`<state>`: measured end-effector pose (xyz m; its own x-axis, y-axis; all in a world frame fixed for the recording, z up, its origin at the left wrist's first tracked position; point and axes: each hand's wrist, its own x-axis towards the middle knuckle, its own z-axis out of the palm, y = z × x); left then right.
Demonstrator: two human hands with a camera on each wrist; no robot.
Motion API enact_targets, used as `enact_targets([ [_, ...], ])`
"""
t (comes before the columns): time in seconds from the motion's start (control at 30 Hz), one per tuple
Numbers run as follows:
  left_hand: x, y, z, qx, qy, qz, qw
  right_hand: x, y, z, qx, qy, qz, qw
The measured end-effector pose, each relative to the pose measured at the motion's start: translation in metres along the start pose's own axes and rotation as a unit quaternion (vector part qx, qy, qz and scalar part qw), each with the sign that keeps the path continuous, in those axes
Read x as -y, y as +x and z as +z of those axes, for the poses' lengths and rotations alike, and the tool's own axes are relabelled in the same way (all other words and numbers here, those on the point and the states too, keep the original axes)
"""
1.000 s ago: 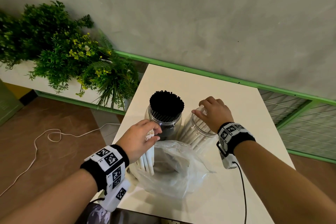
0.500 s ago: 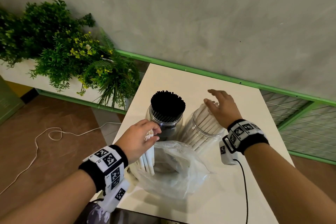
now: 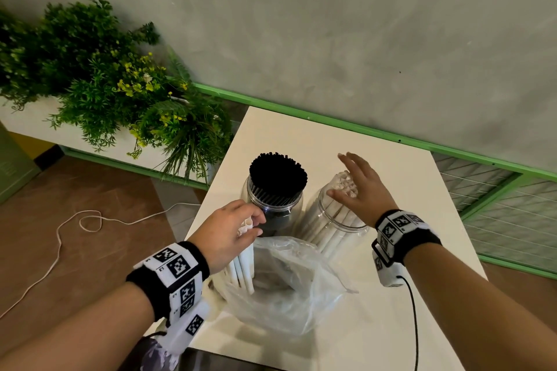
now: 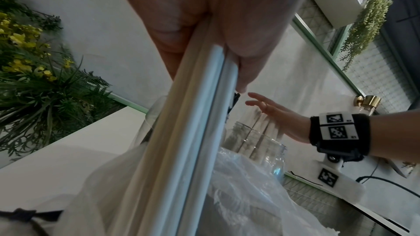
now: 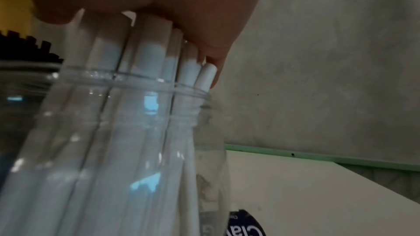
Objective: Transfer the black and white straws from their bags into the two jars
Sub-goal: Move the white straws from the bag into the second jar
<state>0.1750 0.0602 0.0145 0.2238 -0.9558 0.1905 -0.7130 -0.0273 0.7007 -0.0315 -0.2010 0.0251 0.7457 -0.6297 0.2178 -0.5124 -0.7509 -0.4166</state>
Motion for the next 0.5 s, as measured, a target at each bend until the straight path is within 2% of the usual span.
enact_targets([
  [0.1, -0.001, 0.0, -0.001, -0.002, -0.001, -0.004, 1.0, 0.006, 0.001, 0.01, -0.039, -0.057, -0.02, 0.997],
  [0.3, -0.001, -0.001, -0.002, 0.005, -0.003, -0.002, 1.0, 0.006, 0.014, 0.002, -0.164, -0.055, -0.035, 0.984],
  [0.37, -0.001, -0.001, -0.002, 0.004, -0.004, -0.001, 1.0, 0.006, 0.021, -0.003, -0.147, -0.071, -0.028, 0.986],
  [0.43, -0.001, -0.001, -0.002, 0.005, -0.006, 0.002, 1.0, 0.004, 0.023, -0.003, -0.075, -0.103, 0.008, 0.992],
  [0.5, -0.001, -0.001, -0.002, 0.007, -0.008, 0.005, 1.0, 0.003, 0.022, -0.003, -0.004, -0.091, 0.053, 0.994],
])
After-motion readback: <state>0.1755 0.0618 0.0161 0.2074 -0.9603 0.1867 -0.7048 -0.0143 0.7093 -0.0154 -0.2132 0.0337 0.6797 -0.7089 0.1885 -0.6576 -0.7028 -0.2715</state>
